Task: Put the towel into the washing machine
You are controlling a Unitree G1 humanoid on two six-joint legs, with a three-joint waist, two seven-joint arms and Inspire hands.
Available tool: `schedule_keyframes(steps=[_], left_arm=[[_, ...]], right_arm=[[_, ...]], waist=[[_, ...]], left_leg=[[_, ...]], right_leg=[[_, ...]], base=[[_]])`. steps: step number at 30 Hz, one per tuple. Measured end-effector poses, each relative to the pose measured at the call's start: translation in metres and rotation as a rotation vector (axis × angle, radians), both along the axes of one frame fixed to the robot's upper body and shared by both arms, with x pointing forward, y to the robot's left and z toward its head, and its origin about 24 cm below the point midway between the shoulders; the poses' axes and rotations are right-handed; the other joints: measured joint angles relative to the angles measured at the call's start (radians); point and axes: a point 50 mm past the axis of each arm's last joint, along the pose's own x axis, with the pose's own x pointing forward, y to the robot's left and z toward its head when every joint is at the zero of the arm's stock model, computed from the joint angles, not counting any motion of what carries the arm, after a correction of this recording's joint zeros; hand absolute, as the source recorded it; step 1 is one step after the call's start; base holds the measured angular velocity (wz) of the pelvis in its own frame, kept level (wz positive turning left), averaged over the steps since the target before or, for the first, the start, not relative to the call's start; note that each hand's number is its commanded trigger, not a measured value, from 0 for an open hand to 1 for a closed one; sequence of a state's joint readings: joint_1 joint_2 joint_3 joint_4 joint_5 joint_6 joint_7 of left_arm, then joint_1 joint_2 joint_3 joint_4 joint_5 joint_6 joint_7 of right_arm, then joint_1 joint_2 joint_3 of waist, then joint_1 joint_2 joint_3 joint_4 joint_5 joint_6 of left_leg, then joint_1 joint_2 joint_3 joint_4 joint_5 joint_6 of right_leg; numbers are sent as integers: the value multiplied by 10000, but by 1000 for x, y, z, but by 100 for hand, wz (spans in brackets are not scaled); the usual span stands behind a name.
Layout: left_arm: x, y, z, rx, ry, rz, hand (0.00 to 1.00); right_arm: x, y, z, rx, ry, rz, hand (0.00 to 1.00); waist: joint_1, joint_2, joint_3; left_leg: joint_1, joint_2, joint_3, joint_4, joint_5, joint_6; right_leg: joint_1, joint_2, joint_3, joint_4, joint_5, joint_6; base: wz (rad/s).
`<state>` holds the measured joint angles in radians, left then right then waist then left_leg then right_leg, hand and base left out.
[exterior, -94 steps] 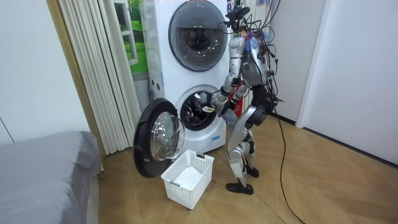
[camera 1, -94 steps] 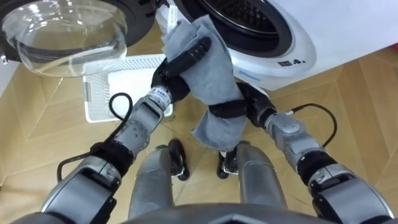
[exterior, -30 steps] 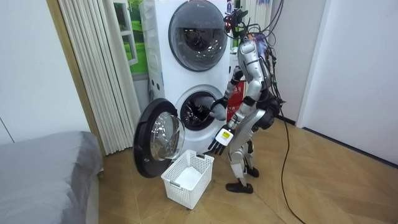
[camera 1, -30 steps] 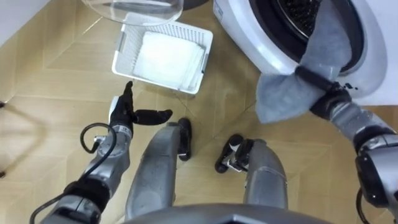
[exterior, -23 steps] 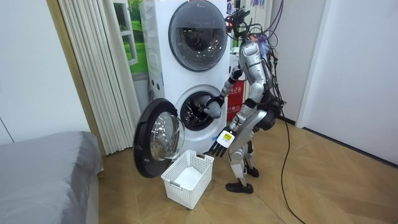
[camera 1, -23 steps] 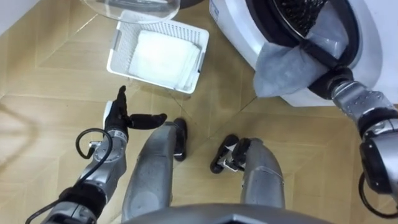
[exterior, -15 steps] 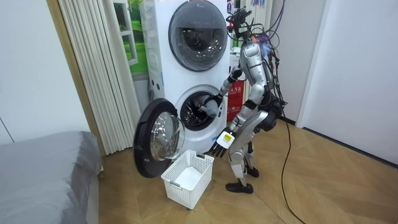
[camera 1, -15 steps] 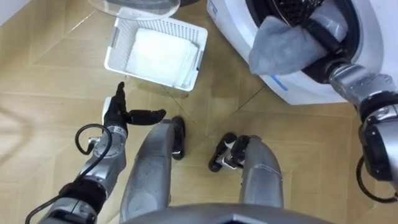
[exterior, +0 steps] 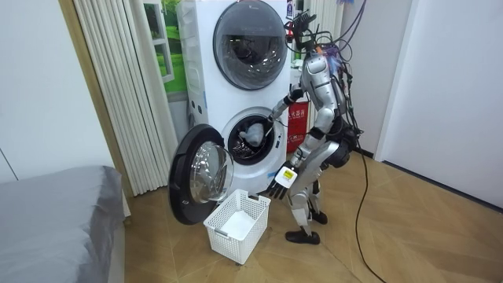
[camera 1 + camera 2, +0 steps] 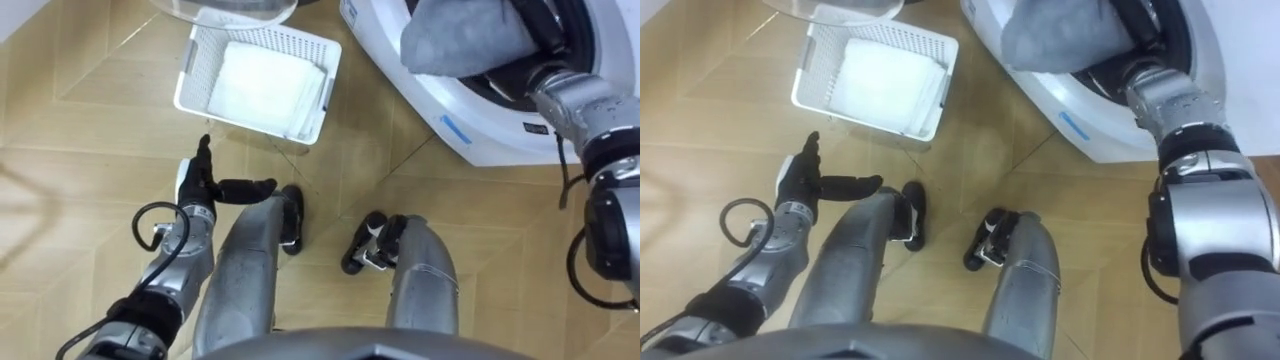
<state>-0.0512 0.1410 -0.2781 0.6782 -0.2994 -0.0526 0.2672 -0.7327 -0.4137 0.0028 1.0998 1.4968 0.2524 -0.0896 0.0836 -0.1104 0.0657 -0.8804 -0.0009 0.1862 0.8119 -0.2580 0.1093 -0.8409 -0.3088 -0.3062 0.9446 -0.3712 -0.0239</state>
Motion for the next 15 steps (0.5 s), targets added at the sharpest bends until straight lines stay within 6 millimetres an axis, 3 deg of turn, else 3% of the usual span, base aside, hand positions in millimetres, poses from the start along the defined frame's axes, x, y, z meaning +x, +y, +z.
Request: schedule_keyframes(steps=[6,15], left_arm=[[-7,-11,-5,-173,195,-96,0],[-9,-11,-6,85,222,-145,0]], right_arm=[[0,-8,5,485,-147,-650,0],[0,-13,8,518,-296,-1159,0]], waist=[[-48,240,-13],[-162,402,-11]], left_leg=[[25,-131,7,65,-7,107],[25,-293,36,87,14,163]], right_leg=[[104,-176,-48,156,-122,150],[51,-403,-29,391,-263,232]], base=[[12],[6]])
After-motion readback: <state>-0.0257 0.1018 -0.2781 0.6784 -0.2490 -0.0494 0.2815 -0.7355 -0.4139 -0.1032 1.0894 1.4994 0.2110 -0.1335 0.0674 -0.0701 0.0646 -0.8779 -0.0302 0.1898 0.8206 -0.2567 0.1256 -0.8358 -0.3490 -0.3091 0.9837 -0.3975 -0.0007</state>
